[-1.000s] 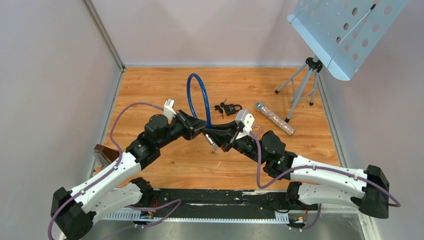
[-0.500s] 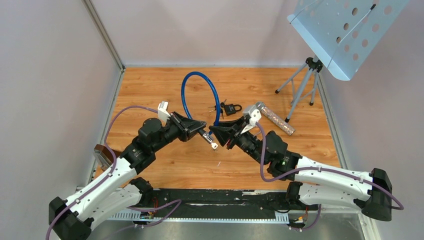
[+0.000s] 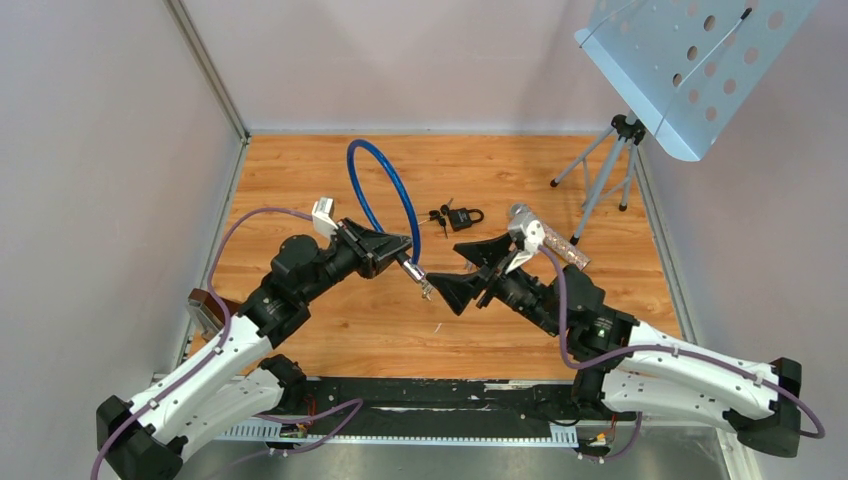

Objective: Lock with the key
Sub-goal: Lock the lock.

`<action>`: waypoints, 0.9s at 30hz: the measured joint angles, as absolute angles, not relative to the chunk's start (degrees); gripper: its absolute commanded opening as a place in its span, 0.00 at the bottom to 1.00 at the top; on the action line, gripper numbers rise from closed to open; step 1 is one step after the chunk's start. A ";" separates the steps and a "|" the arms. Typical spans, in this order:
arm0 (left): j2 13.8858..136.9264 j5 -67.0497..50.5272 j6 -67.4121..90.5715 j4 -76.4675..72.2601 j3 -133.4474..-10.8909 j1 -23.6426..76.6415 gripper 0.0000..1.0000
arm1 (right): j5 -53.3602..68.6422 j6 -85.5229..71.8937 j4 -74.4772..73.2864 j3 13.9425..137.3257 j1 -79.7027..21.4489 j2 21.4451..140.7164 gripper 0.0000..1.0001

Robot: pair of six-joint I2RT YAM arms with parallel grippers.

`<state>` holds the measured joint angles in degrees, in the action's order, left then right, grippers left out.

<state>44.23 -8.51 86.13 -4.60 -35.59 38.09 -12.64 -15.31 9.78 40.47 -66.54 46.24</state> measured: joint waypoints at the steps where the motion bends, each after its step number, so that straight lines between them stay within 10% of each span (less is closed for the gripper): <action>1: 44.23 -8.47 86.06 -4.32 -35.94 38.09 0.00 | -11.97 -15.73 9.34 40.42 -66.54 45.04 0.85; 27: 43.55 -5.87 84.55 2.46 -38.59 37.82 0.00 | -5.32 -21.74 3.62 40.18 -66.43 51.07 0.17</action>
